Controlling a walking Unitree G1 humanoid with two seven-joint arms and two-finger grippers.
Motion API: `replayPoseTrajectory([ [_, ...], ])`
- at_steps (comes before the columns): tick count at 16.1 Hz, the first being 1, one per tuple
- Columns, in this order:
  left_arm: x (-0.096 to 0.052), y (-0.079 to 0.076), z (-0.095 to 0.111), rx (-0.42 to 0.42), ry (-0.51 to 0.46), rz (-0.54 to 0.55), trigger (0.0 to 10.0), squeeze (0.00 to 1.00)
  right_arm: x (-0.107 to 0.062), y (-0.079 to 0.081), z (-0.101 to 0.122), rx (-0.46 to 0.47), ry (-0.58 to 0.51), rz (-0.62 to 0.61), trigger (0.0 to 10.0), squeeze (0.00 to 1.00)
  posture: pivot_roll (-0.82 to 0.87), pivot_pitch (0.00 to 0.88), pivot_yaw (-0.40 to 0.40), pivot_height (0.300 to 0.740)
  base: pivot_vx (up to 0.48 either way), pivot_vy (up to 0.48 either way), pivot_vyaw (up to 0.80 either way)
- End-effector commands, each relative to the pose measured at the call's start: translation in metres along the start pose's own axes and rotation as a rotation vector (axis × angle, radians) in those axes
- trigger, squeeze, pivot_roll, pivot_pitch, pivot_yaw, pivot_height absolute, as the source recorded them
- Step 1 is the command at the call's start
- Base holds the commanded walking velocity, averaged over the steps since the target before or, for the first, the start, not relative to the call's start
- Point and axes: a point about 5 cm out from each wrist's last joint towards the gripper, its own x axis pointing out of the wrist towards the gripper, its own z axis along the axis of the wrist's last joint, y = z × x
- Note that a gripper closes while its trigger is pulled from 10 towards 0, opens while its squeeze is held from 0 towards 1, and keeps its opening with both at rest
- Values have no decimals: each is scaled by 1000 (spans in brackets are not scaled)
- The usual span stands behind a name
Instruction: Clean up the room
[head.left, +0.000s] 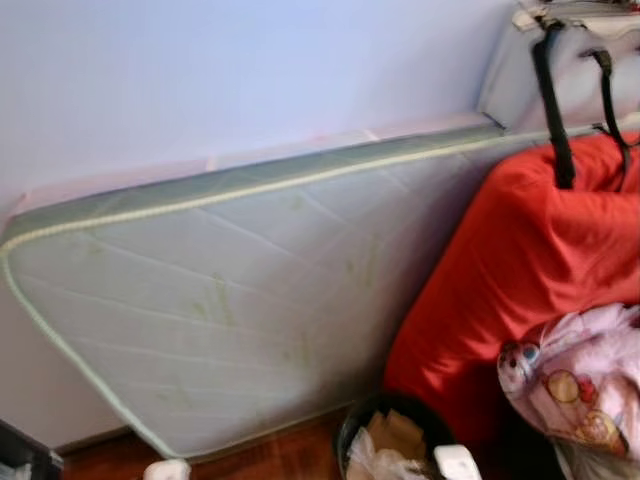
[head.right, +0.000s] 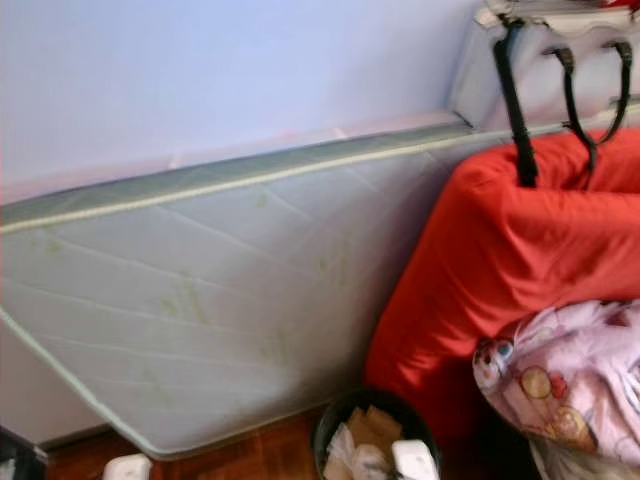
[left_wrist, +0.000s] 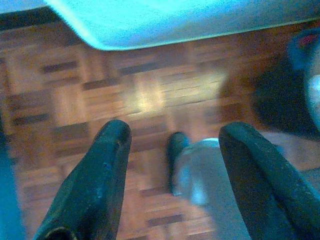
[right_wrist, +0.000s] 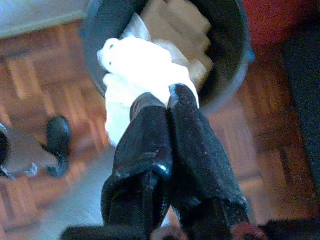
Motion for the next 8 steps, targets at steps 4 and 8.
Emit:
replayPoseTrajectory([
  [4, -2, 6, -2, -8, -10, 25, 10000, 0, 1, 1, 8, 40, -56, 10, 10000, 0, 38, 0, -46, 740, 0, 0, 0],
  [8, -2, 2, 1, -93, -68, 32, 10000, 0, -1, -1, 17, 53, -158, 29, 10000, 0, 64, 0, -58, 740, 0, 0, 0],
])
